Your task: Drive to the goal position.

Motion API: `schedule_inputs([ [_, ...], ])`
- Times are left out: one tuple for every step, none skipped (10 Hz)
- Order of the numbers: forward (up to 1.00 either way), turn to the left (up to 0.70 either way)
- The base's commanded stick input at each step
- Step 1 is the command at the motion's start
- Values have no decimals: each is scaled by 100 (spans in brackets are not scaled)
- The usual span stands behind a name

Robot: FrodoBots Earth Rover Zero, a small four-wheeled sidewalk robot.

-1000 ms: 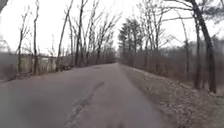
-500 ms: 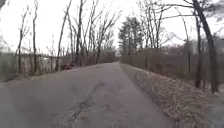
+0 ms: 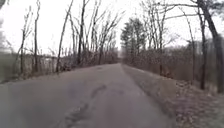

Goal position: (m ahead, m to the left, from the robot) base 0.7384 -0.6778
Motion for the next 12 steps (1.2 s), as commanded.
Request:
schedule_inputs([
  [100,0],
  [100,0],
  [100,0],
  [100,0],
  [100,0],
  [80,0],
  [48,0],
  [15,0],
  [0,0],
  [0,0],
  [0,0],
  [0,0],
])
